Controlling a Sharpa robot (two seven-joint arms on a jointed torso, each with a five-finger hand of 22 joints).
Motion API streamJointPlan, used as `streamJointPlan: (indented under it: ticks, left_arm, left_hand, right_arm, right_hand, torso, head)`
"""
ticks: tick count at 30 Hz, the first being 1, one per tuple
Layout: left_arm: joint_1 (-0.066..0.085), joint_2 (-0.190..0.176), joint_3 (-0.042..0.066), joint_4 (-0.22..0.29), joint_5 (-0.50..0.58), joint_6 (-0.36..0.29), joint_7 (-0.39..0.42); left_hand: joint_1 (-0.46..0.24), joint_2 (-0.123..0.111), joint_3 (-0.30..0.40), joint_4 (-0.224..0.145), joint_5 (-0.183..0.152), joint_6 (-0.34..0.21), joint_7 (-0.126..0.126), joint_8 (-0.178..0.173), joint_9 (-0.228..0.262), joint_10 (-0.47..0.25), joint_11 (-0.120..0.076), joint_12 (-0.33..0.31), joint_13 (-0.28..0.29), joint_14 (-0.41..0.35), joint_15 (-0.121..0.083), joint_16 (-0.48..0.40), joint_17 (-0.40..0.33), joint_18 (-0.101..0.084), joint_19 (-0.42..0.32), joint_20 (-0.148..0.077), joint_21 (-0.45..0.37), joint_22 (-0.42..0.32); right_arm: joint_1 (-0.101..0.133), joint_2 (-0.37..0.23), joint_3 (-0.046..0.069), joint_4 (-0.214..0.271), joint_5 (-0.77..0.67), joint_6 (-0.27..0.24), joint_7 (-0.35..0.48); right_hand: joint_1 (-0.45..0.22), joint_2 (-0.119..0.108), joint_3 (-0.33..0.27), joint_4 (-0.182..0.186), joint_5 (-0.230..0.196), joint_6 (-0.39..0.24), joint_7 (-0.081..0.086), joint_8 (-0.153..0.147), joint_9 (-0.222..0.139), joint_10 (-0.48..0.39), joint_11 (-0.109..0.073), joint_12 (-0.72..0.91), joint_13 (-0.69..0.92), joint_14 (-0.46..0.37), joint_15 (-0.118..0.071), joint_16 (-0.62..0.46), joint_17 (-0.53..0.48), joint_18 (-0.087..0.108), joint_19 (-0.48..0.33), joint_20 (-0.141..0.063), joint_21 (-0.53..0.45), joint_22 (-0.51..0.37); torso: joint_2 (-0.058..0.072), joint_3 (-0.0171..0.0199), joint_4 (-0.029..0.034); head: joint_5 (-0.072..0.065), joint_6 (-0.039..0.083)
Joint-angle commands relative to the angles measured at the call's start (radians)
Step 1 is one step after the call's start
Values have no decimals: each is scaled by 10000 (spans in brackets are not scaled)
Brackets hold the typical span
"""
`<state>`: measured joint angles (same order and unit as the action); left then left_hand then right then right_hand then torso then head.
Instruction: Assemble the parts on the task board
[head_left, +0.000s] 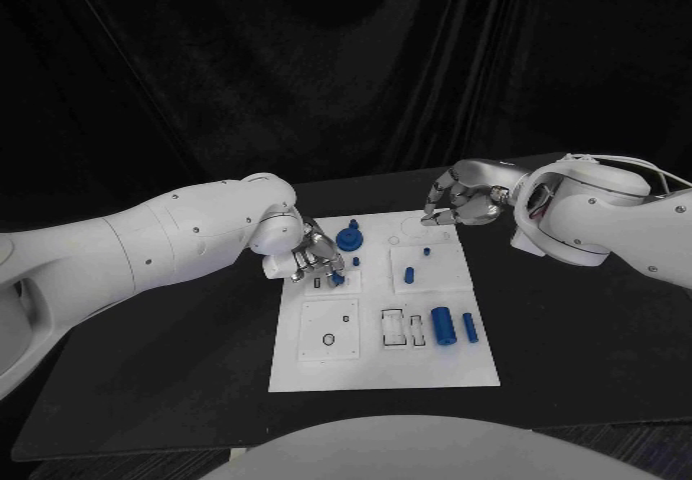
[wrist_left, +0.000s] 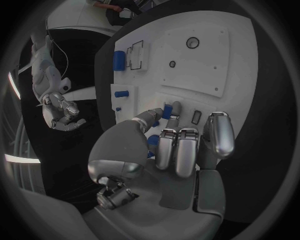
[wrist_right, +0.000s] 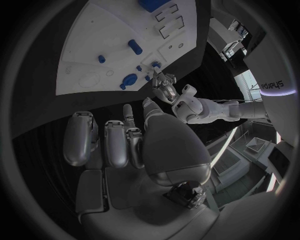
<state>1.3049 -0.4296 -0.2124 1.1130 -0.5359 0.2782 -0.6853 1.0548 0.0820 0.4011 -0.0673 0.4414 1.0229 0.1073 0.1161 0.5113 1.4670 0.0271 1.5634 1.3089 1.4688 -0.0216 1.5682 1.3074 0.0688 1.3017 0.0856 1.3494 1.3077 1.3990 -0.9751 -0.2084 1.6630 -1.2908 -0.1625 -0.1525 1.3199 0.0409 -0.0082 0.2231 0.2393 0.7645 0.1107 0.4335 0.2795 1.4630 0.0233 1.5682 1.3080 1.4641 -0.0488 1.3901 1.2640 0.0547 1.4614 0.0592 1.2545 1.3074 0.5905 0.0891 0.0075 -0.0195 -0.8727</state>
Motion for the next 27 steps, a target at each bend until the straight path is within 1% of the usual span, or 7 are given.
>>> streamJointPlan:
  ticks: [1,8,11,16,25,27]
  left_arm:
    - [-17,-66,8,84,4,-152,-49]
    - [-17,-206,7,205,4,-167,-94]
    - [-17,-217,7,204,4,-195,-94]
    - [-18,-224,6,198,4,-178,-128]
    - [-20,-215,5,105,4,-17,-257]
    - [-21,-209,4,66,4,-10,-279]
  left_hand:
    - [-56,37,285,-238,43,149,-147,60,-1,926,-90,-21,2502,1020,-65,26,2634,87,78,12,39,418]
    - [-99,25,314,-225,35,142,-154,71,25,895,-97,-49,2468,1020,-73,26,2634,92,71,2,18,404]
    - [-159,18,346,-192,1,63,-140,45,39,867,-90,-74,2438,1020,-74,26,2634,94,64,-5,-5,394]
    - [-202,15,379,-168,-33,-14,-122,19,52,848,-77,-91,2417,1020,-69,26,2634,95,65,-6,-20,391]
    - [-277,24,403,-107,-169,-63,-108,14,87,838,-63,-101,2406,1020,-56,26,2634,97,56,-1,-51,383]
    - [-290,26,412,-98,-219,-11,-128,63,134,837,-70,-102,2406,1020,-56,26,2634,93,72,1,-48,396]
  right_arm:
    - [-36,-18,8,-1,-15,86,-197]
    - [-68,-30,8,-9,-15,126,-195]
    - [-79,-26,8,-11,-15,136,-191]
    - [-96,-16,8,-15,-15,161,-190]
    - [-107,1,8,-31,-15,204,-192]
    - [-109,7,8,-36,-15,213,-192]
  right_hand:
    - [92,20,-28,-56,34,-37,18,58,11,1078,67,26,2628,475,56,-30,-9,148,2,42,-24,1639]
    - [99,23,-26,-64,44,-35,19,59,11,1069,68,20,2615,469,56,-46,-35,151,-3,43,-40,1635]
    - [99,23,-26,-64,44,-35,19,59,11,1069,68,20,2615,469,56,-46,-35,151,-3,43,-40,1635]
    - [103,25,-25,-69,51,-33,19,59,10,1059,68,13,2600,465,57,-59,-55,156,-11,43,-65,1627]
    - [105,29,-25,-72,58,-31,20,60,10,1055,69,11,2595,462,57,-64,-63,162,-19,43,-91,1620]
    - [105,29,-25,-72,58,-31,20,60,10,1055,69,11,2595,462,57,-64,-63,162,-19,43,-91,1620]
  torso:
    - [0,4,2]
    - [-14,3,6]
    - [-15,8,12]
    - [1,-7,10]
    - [12,-5,-5]
    - [13,-2,-7]
  head:
    - [-5,1]
    - [21,1]
    - [27,1]
    - [38,1]
    - [58,1]
    - [62,1]
